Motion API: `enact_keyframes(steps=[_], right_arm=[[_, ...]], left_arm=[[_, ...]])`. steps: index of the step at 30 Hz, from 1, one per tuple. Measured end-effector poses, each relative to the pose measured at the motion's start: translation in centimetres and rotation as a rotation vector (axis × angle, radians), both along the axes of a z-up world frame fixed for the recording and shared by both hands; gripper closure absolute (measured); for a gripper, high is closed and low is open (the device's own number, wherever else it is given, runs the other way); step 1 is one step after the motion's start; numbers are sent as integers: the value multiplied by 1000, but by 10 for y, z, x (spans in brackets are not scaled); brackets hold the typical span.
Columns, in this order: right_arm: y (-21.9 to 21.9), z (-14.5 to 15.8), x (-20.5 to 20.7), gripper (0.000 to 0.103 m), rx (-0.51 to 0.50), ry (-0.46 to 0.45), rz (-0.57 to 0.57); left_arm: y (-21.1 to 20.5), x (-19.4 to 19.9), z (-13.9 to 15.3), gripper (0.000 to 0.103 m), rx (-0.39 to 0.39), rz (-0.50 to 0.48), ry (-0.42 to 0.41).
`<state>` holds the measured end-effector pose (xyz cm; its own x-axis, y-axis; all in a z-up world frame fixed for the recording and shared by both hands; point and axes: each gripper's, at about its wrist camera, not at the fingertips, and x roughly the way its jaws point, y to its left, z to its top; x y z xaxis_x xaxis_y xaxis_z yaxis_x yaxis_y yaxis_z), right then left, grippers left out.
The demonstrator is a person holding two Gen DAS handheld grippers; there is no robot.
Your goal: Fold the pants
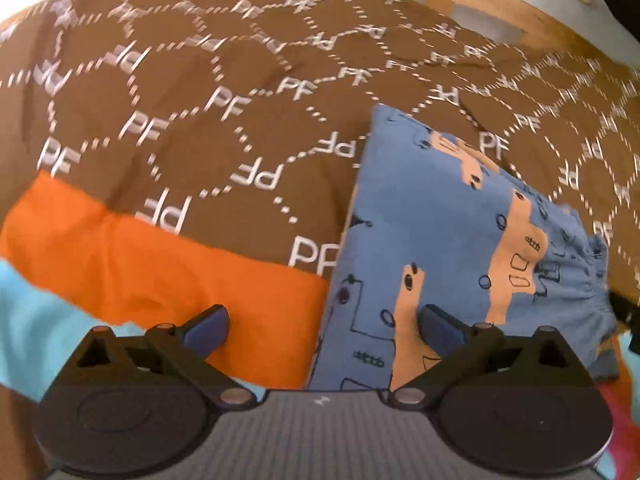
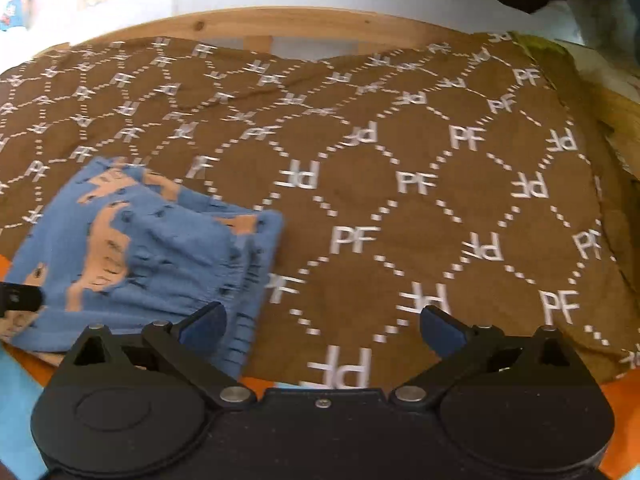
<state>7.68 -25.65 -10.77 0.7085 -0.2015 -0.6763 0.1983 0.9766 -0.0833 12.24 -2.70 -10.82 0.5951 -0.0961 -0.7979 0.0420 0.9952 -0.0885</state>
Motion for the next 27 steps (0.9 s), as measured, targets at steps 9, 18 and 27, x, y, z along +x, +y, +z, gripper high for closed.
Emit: enact_keyframes(steps=[9, 18, 27], right_arm=[[37, 15, -13, 1, -46, -142, 205], [33, 13, -7, 1, -9, -80, 194], [37, 9, 1, 1, -87, -268, 127]], left_arm=[[-2, -2, -5, 0, 23, -4, -21], [-1, 1, 12, 0, 60, 24, -33], [-51, 43, 44, 0, 209, -125, -362]])
